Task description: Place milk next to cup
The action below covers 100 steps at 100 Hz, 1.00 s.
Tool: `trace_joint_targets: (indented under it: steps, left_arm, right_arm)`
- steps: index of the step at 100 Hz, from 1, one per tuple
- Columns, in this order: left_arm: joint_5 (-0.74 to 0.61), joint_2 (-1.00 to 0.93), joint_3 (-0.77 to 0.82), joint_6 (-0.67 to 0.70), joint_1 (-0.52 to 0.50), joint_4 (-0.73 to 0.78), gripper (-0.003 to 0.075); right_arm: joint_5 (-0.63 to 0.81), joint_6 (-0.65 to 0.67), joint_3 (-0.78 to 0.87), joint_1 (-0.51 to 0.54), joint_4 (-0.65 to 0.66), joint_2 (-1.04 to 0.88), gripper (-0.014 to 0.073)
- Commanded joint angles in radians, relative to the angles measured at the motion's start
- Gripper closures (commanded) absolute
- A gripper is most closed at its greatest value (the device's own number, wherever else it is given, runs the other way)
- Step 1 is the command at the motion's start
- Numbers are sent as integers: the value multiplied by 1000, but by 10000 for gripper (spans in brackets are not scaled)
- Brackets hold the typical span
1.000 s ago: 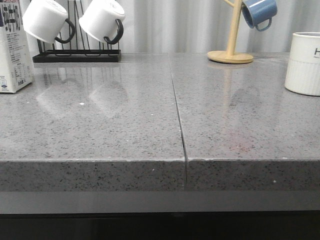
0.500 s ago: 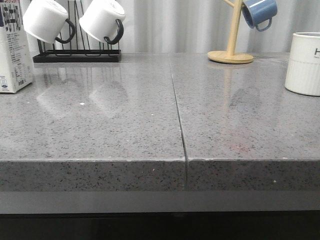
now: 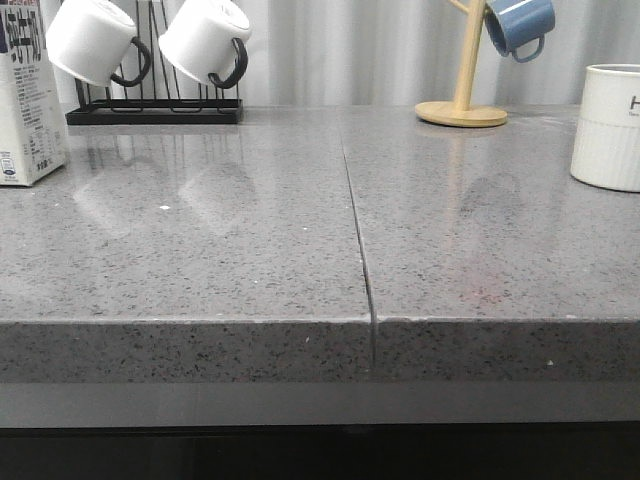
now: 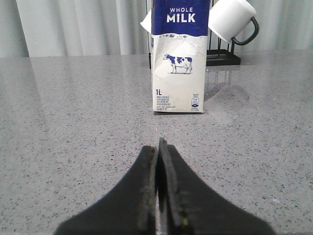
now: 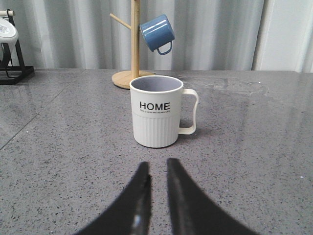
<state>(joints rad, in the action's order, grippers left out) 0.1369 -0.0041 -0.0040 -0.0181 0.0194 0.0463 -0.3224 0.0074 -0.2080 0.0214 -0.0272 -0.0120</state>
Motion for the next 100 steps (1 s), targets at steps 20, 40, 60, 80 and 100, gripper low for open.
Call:
trace_joint_targets:
  steps: [20, 40, 60, 80, 100]
  left_arm:
    - [-84, -30, 44, 1, 3, -6, 741]
    - [-84, -30, 44, 1, 3, -6, 741]
    - [-84, -30, 44, 1, 3, -6, 741]
    - [-84, -30, 44, 1, 3, -6, 741]
    - [-84, -30, 44, 1, 3, -6, 741]
  right_arm:
    - [114, -7, -34, 7, 22, 107, 298]
    - [357, -7, -34, 7, 27, 351, 298]
    - [640, -7, -41, 23, 20, 651, 298]
    - [801, -7, -108, 97, 2, 906, 298]
    - [911, -7, -176, 109, 2, 1115, 298]
